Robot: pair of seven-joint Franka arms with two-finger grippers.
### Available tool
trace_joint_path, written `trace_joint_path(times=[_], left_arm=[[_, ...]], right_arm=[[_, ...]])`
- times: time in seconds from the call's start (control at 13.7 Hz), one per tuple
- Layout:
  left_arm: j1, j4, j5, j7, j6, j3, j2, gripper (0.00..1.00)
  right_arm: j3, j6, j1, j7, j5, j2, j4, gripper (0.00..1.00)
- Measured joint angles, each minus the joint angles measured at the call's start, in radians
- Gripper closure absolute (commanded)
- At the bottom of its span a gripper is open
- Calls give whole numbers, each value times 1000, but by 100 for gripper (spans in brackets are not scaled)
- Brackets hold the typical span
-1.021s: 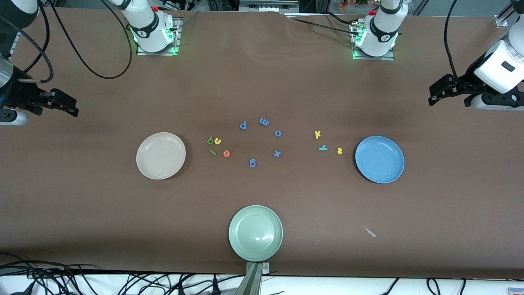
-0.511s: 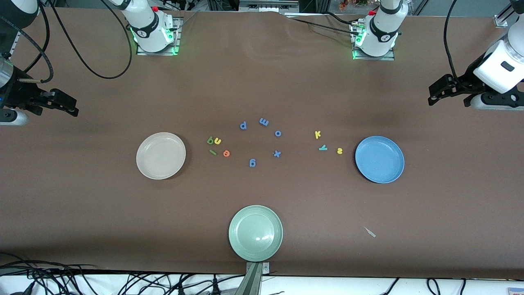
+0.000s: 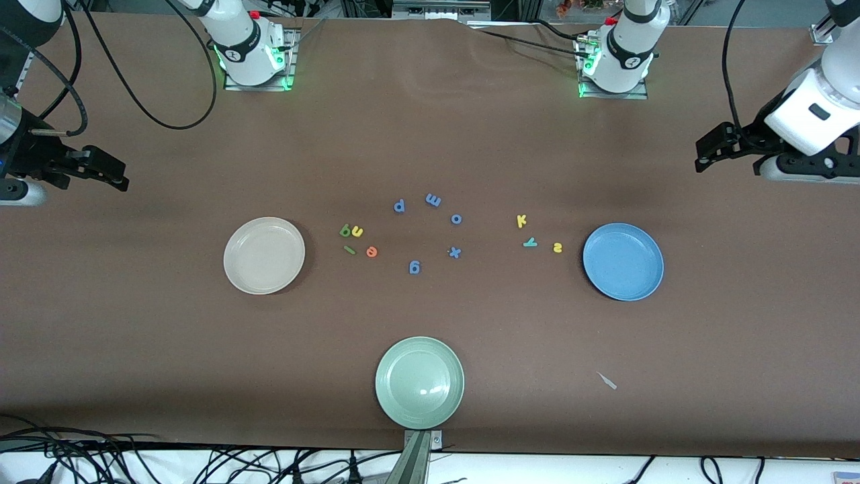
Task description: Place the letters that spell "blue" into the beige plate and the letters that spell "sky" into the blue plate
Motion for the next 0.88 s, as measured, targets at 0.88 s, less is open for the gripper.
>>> trace_joint_path(times=[0.88], left_arm=[[-136, 6, 0, -88, 224, -60, 427, 0]], right_arm=[[14, -92, 20, -3, 0, 16, -3, 0]])
